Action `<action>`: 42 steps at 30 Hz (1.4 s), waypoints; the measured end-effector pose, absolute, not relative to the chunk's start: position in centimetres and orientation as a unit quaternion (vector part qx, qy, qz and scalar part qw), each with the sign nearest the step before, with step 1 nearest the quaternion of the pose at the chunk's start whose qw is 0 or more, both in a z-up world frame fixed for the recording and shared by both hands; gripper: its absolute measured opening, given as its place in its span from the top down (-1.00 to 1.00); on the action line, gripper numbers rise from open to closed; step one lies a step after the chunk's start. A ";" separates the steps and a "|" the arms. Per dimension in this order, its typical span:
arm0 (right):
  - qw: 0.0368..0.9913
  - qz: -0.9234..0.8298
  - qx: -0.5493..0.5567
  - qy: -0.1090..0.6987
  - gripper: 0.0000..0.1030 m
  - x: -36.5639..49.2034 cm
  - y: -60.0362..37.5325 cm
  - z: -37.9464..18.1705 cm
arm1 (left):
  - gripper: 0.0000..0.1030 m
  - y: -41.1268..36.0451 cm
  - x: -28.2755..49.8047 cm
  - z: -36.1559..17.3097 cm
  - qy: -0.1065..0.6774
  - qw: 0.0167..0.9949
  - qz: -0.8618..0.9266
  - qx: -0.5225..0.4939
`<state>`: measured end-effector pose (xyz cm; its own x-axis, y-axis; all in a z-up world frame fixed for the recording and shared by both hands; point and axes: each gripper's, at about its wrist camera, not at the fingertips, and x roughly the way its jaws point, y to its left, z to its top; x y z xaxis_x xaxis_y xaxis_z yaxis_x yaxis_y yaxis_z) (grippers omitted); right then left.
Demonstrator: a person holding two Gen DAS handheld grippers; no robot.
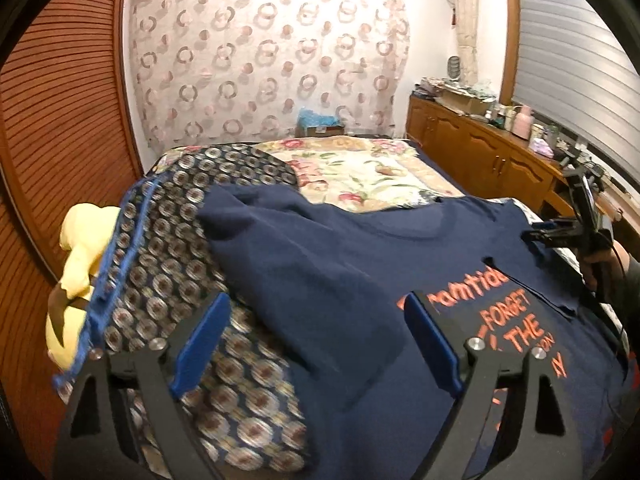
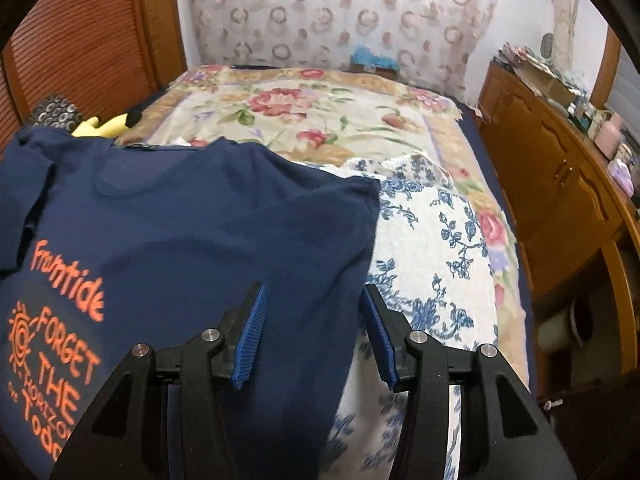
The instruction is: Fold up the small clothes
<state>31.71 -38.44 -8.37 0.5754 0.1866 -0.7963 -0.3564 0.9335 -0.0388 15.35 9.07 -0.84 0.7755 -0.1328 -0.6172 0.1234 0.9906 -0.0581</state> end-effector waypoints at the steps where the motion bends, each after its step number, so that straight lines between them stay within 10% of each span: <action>1: 0.882 0.156 -0.096 0.434 0.04 32.0 -38.6 -8.4 | -0.66 9.5 15.9 -0.8 0.330 0.942 -0.064 -0.008; 24: 0.888 0.183 -0.080 0.414 -0.03 33.1 -39.2 -8.7 | -0.38 14.0 25.7 -2.4 0.400 0.916 -0.034 -0.019; 36: 0.872 0.205 -0.094 0.434 -0.03 35.5 -38.7 -8.6 | 0.63 12.5 27.0 -2.3 0.410 0.911 -0.046 -0.009; 40: 0.867 0.232 -0.103 0.428 0.85 34.7 -38.0 -8.3 | 0.83 11.9 26.0 -1.5 0.393 0.918 -0.047 -0.005; 42: 0.875 0.217 -0.133 0.412 0.91 33.8 -37.1 -8.0 | 0.90 11.7 25.3 -1.1 0.383 0.922 -0.052 -0.005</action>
